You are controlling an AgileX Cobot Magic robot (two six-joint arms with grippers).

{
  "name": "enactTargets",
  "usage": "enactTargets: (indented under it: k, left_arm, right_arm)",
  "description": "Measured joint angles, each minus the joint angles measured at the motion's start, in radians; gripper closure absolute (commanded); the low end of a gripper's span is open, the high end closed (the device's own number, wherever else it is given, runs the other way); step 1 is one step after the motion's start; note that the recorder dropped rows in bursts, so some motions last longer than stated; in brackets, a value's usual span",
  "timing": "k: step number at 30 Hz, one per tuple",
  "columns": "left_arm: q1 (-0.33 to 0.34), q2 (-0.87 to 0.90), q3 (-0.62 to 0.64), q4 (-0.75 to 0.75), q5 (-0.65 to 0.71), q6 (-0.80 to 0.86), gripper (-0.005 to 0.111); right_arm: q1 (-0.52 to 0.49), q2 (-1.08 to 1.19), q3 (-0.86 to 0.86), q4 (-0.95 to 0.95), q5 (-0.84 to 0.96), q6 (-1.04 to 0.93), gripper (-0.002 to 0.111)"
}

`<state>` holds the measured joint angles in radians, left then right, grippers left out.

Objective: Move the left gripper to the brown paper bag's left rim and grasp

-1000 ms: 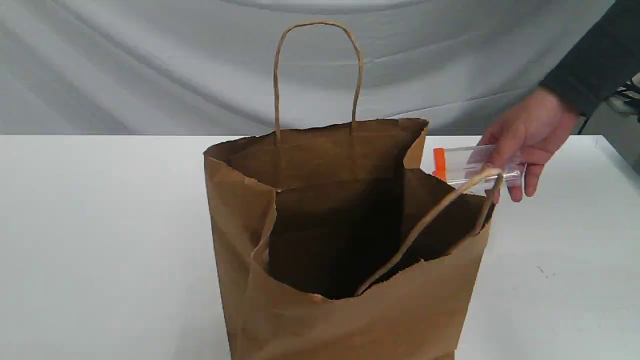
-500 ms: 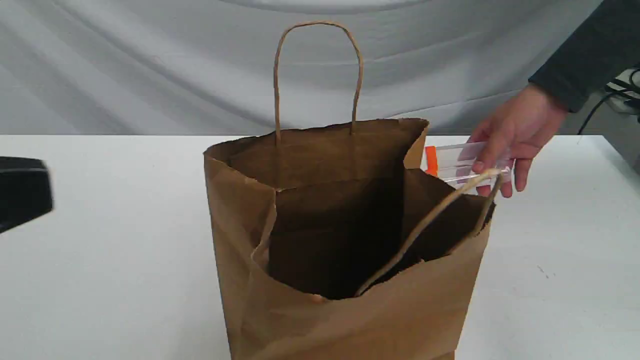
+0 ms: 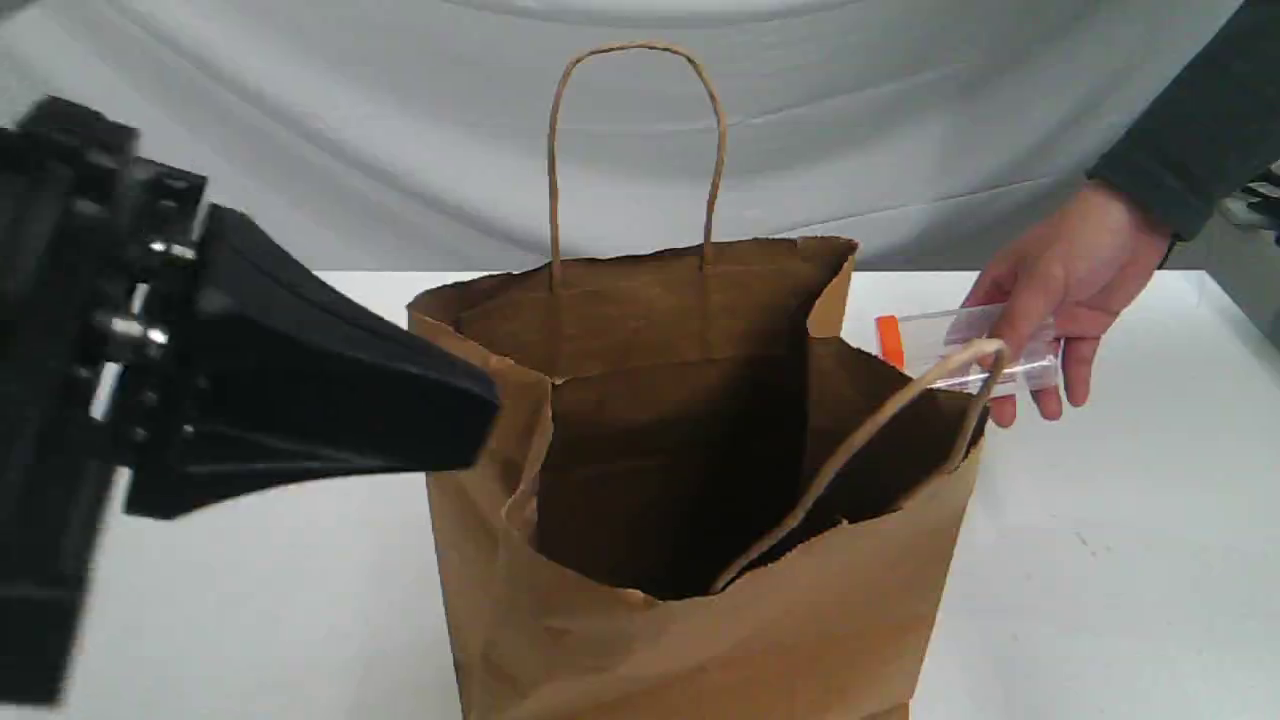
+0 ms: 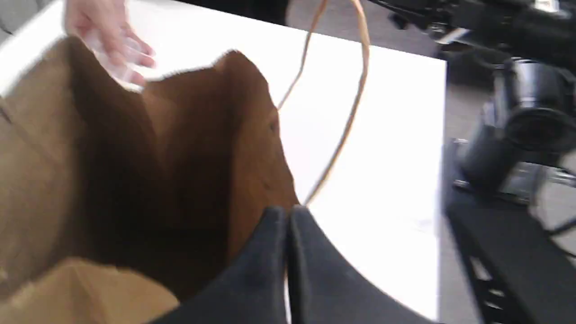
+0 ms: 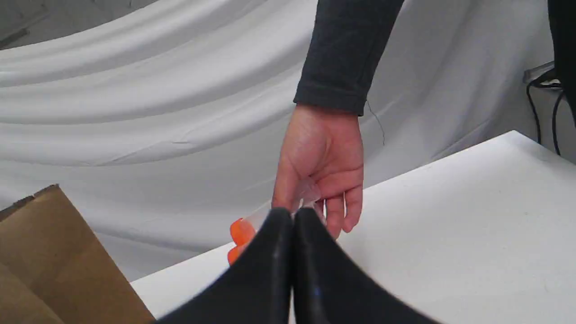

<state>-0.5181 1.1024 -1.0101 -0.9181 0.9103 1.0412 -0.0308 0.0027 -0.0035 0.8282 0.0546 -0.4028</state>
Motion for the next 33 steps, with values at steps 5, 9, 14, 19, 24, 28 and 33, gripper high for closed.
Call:
enactTargets:
  k: [5,9,14,19,24,28,33]
  left_arm:
    - [-0.235,0.0,-0.001,0.239,-0.306,-0.171,0.103]
    - [-0.324,0.02,-0.003,0.312,-0.394,-0.23,0.089]
    - [-0.367,0.082,-0.003,0.317,-0.411,-0.258,0.058]
    - [-0.382,0.101,-0.003,0.317,-0.411,-0.294,0.05]
    - [-0.383,0.102,-0.003,0.317,-0.425,-0.298,0.05]
    - [-0.383,0.111,-0.003,0.27,-0.455,-0.298,0.05]
    - [-0.383,0.147,-0.003,0.237,-0.473,-0.298,0.05]
  right_arm:
    - [0.0,0.0,0.0,0.0,0.0,0.0,0.108]
    - [0.0,0.0,0.0,0.0,0.002,0.0,0.108]
    - [0.0,0.0,0.0,0.0,0.002,0.0,0.108]
    - [0.0,0.0,0.0,0.0,0.006,0.0,0.108]
    - [0.0,0.0,0.0,0.0,0.011,0.0,0.108]
    - [0.0,0.0,0.0,0.0,0.013,0.0,0.108]
    - [0.0,0.0,0.0,0.0,0.015,0.002,0.108]
